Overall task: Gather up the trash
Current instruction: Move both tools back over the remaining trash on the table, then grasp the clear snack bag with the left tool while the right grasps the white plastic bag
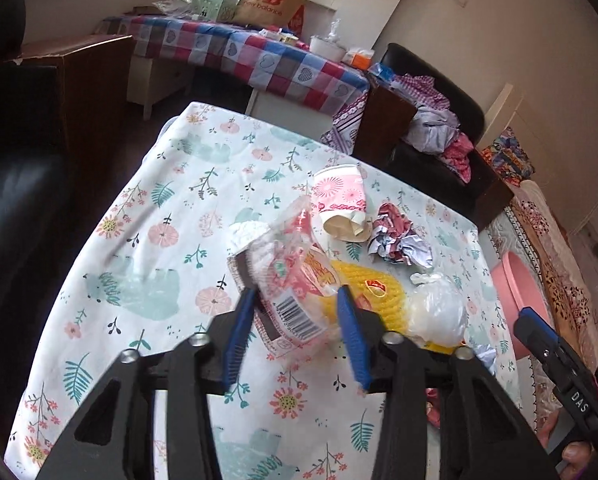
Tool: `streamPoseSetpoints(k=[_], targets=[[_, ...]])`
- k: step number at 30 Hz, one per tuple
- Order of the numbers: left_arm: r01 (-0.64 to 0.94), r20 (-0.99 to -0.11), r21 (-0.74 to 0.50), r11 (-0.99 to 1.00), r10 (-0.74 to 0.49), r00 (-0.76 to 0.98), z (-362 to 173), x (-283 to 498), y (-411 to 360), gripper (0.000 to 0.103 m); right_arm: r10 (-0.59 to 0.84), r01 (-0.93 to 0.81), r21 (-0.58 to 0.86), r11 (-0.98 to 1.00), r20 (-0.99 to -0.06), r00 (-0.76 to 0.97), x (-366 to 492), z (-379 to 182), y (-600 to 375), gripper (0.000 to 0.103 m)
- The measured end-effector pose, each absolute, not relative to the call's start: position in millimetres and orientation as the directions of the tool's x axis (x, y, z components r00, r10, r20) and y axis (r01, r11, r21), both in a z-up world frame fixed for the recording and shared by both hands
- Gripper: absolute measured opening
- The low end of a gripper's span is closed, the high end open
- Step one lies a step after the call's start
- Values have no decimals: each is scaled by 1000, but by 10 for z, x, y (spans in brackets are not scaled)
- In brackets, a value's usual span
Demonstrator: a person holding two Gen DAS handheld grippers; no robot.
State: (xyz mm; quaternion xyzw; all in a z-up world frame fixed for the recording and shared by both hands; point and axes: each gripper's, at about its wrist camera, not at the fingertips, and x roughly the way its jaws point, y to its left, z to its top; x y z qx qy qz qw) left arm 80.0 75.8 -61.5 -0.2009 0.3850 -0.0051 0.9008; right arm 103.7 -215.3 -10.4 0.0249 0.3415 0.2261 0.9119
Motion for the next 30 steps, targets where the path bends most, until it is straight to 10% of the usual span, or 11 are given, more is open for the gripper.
streamPoseSetpoints(k=[7,24,30], targets=[[-94,-658,-311,946,-144,739,-491,685,730,5,481,-435,241,867,-630,610,1127,-176,-1993,50],[-71,-606,-320,945,-146,782,-381,509,863,5,451,-424,246,872,-742,497,1405,-437,-1700,49],[-59,-598,-320,946,-153,787,-378,500,855,5,454,-439,236,867,-738,499,1339,-419,-1707,16]])
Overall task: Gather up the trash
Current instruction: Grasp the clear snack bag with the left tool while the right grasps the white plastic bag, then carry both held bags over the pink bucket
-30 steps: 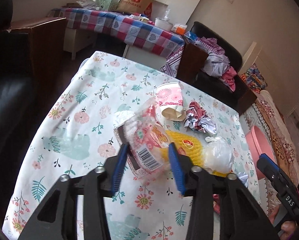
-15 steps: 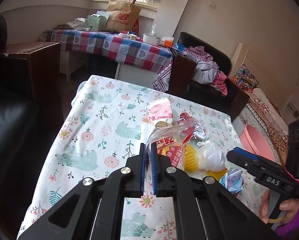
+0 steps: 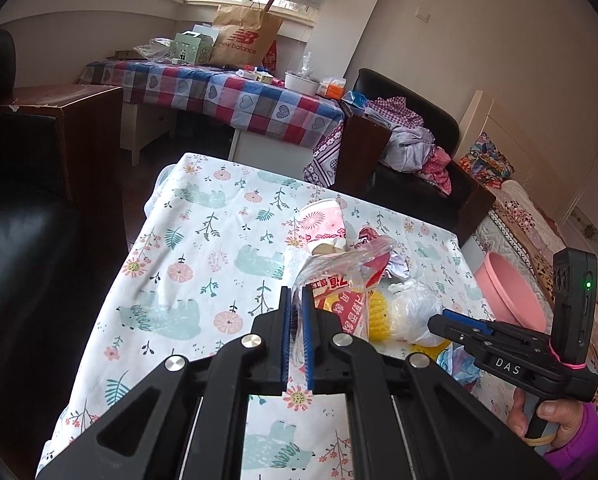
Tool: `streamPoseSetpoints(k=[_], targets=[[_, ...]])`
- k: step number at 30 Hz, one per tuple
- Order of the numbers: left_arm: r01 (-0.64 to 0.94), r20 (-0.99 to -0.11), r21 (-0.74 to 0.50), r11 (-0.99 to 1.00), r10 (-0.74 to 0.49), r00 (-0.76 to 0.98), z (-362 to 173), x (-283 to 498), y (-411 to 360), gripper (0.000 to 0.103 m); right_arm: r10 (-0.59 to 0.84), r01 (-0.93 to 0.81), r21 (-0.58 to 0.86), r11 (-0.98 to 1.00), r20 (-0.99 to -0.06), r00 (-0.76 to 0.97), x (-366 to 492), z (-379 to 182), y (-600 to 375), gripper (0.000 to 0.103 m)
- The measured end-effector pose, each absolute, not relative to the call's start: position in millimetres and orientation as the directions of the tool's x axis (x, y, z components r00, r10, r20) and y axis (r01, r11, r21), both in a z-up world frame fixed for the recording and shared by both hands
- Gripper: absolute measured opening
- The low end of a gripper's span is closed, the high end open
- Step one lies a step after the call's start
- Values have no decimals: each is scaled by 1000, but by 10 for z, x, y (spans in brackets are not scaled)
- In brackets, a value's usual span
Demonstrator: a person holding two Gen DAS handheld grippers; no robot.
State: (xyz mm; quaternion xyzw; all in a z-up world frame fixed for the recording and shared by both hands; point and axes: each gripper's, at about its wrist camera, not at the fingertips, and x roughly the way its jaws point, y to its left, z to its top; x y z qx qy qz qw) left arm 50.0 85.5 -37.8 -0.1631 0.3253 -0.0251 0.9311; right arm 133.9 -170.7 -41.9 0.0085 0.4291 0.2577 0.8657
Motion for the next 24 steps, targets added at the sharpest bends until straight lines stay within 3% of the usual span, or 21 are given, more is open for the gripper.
streamPoseSetpoints(k=[4,24], targets=[[-53,-594,-318,947,-155,790,-361,490,836,5,474,-442,252,861,-713,516,1259,-360,-1795,9],[73,-551,-288,955,-227,803,-112,617,327,5,346,-238,257,937,-574,742,1071,17,-2891,9]])
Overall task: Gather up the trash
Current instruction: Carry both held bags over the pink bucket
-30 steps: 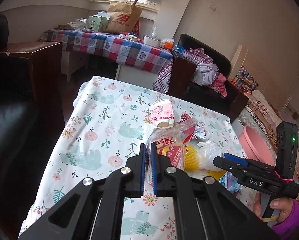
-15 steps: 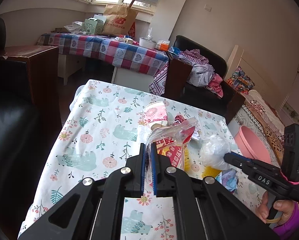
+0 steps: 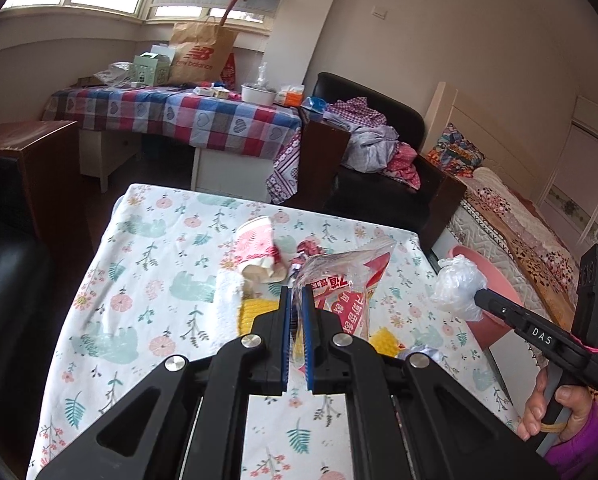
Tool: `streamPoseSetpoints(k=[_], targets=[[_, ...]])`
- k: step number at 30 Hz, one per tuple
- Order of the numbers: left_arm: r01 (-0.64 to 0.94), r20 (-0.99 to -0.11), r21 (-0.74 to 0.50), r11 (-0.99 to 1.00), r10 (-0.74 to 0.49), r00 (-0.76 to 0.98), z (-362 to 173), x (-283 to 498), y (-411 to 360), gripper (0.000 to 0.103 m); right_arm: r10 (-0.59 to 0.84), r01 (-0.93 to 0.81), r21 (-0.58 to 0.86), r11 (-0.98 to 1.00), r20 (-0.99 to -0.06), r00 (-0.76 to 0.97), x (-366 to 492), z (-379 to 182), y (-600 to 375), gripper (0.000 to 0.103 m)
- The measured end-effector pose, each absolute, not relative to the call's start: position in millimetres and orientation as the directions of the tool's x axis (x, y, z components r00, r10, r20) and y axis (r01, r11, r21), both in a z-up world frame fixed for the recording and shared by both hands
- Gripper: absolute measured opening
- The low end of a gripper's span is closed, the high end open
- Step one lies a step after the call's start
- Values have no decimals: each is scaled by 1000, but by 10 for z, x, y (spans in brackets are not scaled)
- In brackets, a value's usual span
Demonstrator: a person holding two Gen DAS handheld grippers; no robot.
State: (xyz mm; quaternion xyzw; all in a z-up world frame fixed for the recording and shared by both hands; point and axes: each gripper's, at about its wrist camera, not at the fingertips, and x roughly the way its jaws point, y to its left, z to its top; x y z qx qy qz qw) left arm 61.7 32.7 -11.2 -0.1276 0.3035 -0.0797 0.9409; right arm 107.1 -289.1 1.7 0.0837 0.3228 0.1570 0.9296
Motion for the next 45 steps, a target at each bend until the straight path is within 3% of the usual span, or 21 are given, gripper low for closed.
streamPoseSetpoints(k=[15,27,45], targets=[[352,-519,-286,891,-453,725,99,1169,-982,5,122,29,262,965,-541,832,962,-3,-3983,9],[508,-515,-318,800,-596,617,98,1603,-2191,5,45,124,261,957,-560,827,1063,-189,-4406,9],[502,-615,-289,815,-560,555,-366,2109,-2931,5,2,188,262,947,-589,808,1261,-441,-4582,9]])
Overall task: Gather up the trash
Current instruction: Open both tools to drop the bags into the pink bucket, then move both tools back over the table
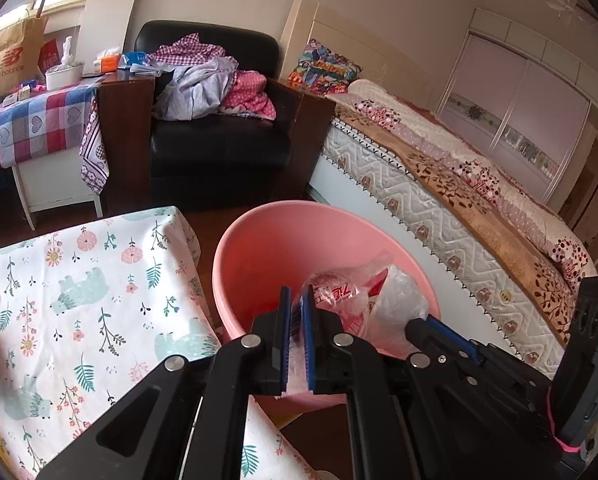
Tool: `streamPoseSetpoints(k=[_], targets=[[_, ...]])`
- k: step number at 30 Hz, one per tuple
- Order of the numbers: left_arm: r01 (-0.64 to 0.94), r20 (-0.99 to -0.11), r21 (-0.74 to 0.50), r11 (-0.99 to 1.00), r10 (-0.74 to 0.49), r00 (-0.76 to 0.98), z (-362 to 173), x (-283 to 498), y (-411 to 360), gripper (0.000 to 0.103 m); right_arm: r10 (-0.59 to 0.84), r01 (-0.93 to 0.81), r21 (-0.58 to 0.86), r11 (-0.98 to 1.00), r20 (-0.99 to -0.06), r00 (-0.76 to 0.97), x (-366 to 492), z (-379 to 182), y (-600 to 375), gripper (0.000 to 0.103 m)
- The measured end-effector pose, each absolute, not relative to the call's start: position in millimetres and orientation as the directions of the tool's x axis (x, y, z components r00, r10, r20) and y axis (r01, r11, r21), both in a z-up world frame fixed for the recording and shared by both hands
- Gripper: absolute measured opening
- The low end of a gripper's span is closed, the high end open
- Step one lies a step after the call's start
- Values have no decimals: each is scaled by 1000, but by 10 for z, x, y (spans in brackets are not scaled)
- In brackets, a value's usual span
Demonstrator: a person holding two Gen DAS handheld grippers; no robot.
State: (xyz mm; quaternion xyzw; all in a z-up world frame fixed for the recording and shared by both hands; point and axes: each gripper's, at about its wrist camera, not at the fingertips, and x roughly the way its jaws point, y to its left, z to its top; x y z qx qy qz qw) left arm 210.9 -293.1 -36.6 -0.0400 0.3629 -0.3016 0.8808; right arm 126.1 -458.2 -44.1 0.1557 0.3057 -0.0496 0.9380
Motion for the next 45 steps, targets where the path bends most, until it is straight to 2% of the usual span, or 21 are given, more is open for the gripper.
streamPoseSetpoints(k=[3,6,8,11,19,28,31,36,45], targets=[[505,-616,-290,813,-563,551,-381,2134,-2945,5,-2,200,265,943,-598,801,1295,-463,-4601,9],[505,-615,-290,813,-563,552,-369,2134,-2951,8,-2,201,261,944,-605,796,1324,-489,-4617,15],[506,-614,-295,811,-566,550,-362,2132,-2942,17,-4,206,263,943,-608,794,1334,-502,-4618,22],[502,-607,-303,810,-570,554,-337,2129,-2909,28,-5,207,265,942,-604,797,1323,-499,-4612,25],[512,-570,-302,804,-583,579,-172,2035,-2838,32,-4,194,262,945,-587,810,1254,-403,-4557,25],[538,-519,-272,798,-592,616,89,1771,-2735,32,19,153,257,954,-561,827,1072,-219,-4404,25],[553,-503,-228,802,-583,638,169,1606,-2653,38,40,122,253,960,-552,833,988,-154,-4284,25],[553,-506,-154,819,-546,667,219,1347,-2478,42,88,66,255,965,-547,832,878,-71,-4060,26],[509,-522,-118,853,-489,699,258,964,-1932,45,151,-6,262,965,-536,831,642,59,-3663,28]])
